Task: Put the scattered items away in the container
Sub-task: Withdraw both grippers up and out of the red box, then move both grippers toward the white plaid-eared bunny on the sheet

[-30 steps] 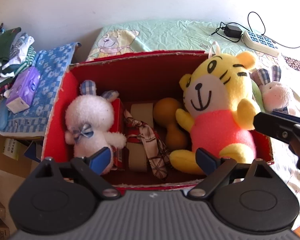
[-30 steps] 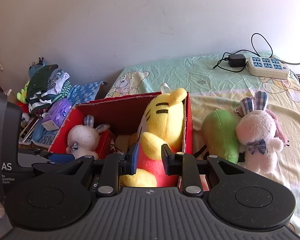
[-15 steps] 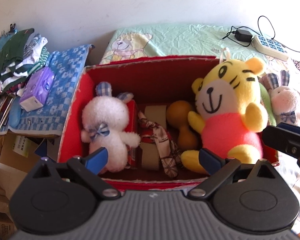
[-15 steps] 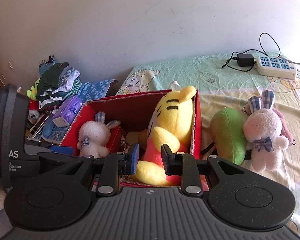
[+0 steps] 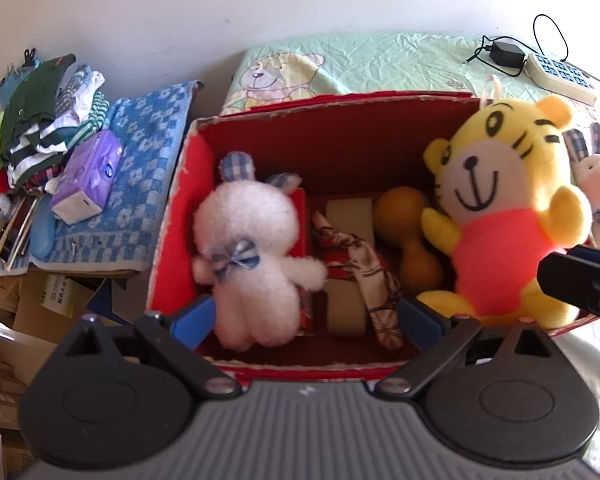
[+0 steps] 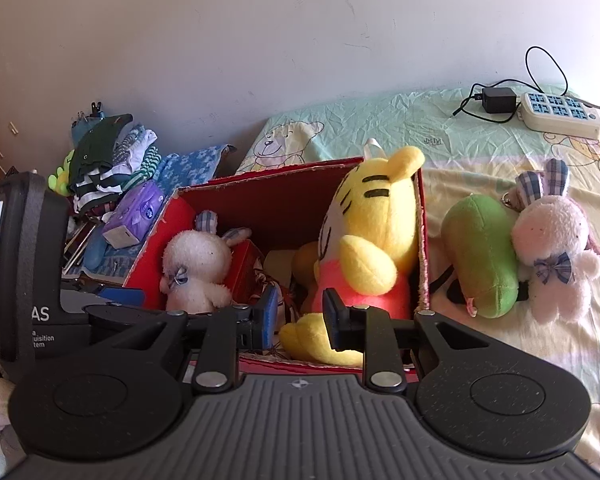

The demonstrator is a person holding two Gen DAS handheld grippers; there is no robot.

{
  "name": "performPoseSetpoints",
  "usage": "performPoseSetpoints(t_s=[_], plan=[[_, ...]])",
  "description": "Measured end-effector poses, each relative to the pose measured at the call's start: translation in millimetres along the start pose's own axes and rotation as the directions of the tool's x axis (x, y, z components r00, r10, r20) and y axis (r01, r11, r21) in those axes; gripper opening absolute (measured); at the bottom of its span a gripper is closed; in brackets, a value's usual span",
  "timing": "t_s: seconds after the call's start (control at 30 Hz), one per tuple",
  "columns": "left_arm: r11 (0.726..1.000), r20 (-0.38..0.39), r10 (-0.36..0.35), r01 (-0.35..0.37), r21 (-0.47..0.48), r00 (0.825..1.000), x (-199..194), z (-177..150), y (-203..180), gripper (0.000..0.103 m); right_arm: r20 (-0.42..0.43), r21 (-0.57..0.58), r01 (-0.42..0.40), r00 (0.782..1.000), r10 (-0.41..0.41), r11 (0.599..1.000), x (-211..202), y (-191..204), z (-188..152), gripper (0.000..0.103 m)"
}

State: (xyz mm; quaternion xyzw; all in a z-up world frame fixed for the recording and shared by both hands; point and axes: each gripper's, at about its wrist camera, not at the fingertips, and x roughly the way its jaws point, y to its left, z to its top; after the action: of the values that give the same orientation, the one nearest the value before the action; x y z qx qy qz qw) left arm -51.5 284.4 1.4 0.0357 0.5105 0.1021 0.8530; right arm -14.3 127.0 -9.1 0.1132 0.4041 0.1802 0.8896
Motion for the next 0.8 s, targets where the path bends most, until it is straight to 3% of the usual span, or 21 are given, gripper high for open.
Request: performPoseSetpoints(t_s=[0.37, 0.47, 0.67, 0.8], plan=[[0.999, -0.021, -0.030, 0.031, 0.043, 0.999, 15.5, 2.8, 12.3, 0.098, -0.022, 0.068, 0.096, 0.995, -0.094, 0.993, 19.9, 4.0, -0.4, 0.026], [0.998, -0.013, -0.048, 0.049, 0.044, 0.999, 15.2, 4.1, 14.4, 0.098, -0.016, 0.088, 0.089, 0.996, -0.088, 0.992, 16.7, 1.0, 0.3, 0.026], [0.994, 0.071, -0.108, 0.106, 0.031, 0.992, -3.8, 14.9, 16.6, 0.097, 0.049, 0.093, 0.073, 0.996, -0.078, 0.993, -6.9, -6.5, 6.3, 0.026], [0.984, 0.154, -0.178, 0.173, 0.047, 0.972, -25.4, 25.4, 9.0, 0.098, 0.108, 0.124, 0.086, 0.989, -0.100, 0.989, -32.2, -28.8, 9.5, 0.026]])
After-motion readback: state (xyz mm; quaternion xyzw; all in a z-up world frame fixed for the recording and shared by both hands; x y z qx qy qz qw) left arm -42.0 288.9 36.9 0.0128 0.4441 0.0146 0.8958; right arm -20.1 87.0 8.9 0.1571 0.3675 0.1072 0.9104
